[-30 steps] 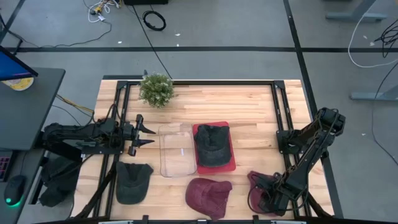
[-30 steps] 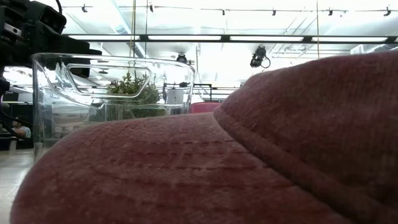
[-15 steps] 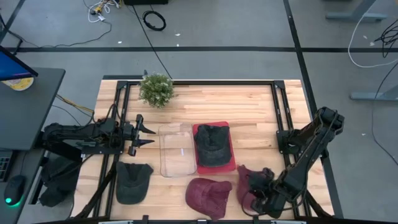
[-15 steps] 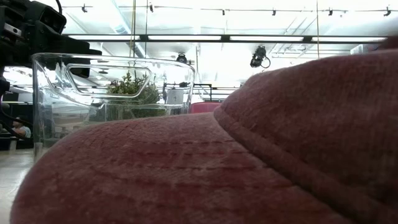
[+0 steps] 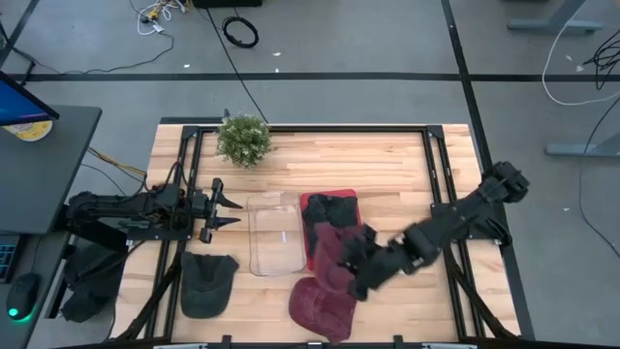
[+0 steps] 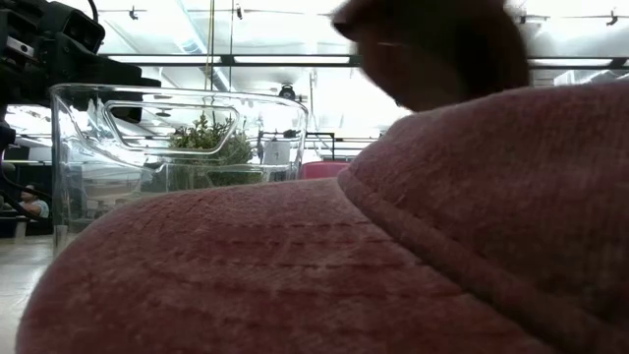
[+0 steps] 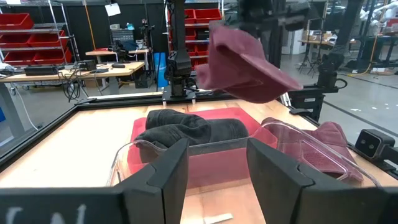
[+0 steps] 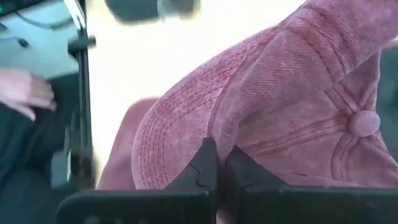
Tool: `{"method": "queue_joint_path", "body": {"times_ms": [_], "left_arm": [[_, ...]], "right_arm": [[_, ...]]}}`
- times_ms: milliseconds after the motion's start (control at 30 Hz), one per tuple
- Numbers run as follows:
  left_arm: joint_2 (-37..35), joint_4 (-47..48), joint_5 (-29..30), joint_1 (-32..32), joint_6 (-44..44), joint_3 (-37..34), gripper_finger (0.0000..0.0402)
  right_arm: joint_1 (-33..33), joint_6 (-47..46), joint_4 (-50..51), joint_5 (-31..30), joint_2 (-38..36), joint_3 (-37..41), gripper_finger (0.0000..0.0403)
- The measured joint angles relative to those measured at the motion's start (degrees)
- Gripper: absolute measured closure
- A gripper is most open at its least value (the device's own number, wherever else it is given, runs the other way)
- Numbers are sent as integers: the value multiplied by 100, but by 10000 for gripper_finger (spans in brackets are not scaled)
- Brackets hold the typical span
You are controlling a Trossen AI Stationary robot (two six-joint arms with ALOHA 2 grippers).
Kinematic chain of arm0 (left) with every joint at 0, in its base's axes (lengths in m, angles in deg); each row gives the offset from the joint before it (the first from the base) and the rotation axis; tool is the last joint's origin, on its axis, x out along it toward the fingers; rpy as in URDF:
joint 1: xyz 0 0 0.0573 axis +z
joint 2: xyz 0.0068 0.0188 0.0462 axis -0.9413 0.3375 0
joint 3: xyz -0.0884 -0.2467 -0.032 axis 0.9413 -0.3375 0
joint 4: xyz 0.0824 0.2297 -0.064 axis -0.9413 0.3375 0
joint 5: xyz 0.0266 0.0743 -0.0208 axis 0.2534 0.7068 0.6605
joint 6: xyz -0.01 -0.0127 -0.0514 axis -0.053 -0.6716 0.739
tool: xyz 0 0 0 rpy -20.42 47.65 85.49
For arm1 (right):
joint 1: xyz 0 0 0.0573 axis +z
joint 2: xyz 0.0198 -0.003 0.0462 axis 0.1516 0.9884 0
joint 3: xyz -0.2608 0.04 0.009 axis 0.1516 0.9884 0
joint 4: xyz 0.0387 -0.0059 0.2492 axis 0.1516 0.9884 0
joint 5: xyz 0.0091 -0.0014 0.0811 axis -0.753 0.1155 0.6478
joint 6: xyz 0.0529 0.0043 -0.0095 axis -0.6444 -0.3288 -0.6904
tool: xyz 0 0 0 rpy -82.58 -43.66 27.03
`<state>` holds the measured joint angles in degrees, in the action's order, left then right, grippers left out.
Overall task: Pick & Place hat
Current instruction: Put the right red cap into the transparent bin
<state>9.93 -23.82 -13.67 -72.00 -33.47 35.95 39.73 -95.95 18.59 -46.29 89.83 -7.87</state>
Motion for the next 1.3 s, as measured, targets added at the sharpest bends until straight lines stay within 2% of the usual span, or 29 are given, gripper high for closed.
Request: {"method": "queue_joint_path", "body": {"times_ms": [200, 367, 533, 600, 733, 933, 1300], "left_arm": [[0, 0, 0, 1, 2, -2, 234], [1, 1, 0, 0, 0, -1, 234], [0, 2, 0, -1, 2, -2, 234], [1, -1, 0, -1, 0, -1, 234], [2, 1, 0, -1, 0, 0, 234], [2, 38, 0, -1, 2, 0, 234], [2, 51, 0, 1, 0, 0, 234]], "right_arm": [[-877, 1479, -1013, 338, 27, -2, 403], [-1407, 2088, -1705, 584, 173, -2, 403], [-1764, 2521, -2522, 1270, 561, -7, 403], [-1889, 2568, -2710, 1720, 667, -6, 403], [-2008, 2652, -3011, 1813, 829, -7, 403], [-2131, 2683, -3195, 2340, 1112, -7, 403], [-2243, 2578, -3224, 2689, 1305, -2, 403]]}}
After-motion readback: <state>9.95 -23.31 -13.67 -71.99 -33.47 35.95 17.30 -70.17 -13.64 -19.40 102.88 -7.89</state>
